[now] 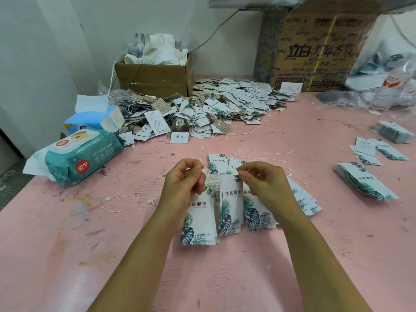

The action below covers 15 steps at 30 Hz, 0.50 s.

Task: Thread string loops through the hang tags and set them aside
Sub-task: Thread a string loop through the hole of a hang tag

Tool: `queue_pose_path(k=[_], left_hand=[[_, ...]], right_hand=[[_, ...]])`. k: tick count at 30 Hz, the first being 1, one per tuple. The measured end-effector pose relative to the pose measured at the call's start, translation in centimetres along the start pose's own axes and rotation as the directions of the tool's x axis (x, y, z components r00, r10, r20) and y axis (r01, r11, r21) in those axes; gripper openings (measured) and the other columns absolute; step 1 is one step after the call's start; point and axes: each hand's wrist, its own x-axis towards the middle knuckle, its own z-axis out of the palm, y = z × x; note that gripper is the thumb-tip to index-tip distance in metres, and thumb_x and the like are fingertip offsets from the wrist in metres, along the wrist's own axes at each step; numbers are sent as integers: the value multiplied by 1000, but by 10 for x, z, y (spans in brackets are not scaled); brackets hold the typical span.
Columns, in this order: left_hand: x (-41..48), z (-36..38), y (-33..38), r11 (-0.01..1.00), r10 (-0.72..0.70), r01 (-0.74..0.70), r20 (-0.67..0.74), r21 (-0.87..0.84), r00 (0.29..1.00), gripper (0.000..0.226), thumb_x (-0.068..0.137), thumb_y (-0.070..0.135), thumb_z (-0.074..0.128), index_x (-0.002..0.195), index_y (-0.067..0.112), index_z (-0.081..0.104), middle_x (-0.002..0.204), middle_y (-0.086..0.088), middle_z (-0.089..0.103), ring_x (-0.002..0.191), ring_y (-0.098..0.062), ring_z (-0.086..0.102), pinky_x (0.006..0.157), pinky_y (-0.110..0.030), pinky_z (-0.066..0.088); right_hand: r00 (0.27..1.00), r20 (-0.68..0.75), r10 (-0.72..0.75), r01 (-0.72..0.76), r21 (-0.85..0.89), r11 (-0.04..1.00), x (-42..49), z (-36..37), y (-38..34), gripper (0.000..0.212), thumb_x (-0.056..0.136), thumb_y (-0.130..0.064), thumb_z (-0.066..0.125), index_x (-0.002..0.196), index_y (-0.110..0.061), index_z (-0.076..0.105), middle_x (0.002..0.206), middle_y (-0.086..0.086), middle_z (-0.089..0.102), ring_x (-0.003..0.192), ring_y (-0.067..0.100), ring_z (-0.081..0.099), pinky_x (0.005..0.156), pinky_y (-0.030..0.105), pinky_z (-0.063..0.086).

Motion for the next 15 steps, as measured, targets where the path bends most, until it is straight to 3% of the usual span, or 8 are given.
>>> queue_pose_path(k=[5, 8, 10, 15], left_hand=[[2, -3, -2, 1000, 27, -27, -47, 2, 999, 12, 91, 5, 52, 83, 10, 59, 52, 7, 53, 49, -7, 45, 52, -18, 41], [3, -5, -3, 998, 51, -49, -55, 33, 997, 7, 86, 9, 57, 80, 10, 61, 54, 6, 57, 51, -6, 51, 55, -15, 46], [3, -5, -3, 997, 56, -54, -39, 59, 998, 7, 81, 16, 62, 77, 10, 60, 54, 6, 59, 52, -5, 53, 57, -15, 47], [1, -2, -4, 988, 86, -86, 4, 129, 996, 9, 81, 18, 61, 75, 12, 61, 55, 7, 61, 53, -4, 54, 57, -15, 48]], right_hand=[[999, -25, 39, -39, -18, 999, 2, -4, 6, 24, 88, -5, 60, 72, -22, 63, 46, -12, 53, 41, 0, 45, 46, 13, 36], [997, -25, 79, -80, -13, 997, 4, -6, 8, 37, 91, 7, 44, 73, -21, 62, 58, 0, 52, 50, 6, 46, 52, 19, 38], [996, -20, 81, -81, 34, 996, 4, -6, 7, 41, 91, 13, 37, 75, -17, 61, 65, 5, 52, 52, 6, 48, 50, 16, 40], [998, -7, 63, -59, 231, 971, 2, -4, 3, 26, 86, 16, 48, 86, -9, 56, 64, 6, 65, 52, 11, 63, 45, 21, 49]])
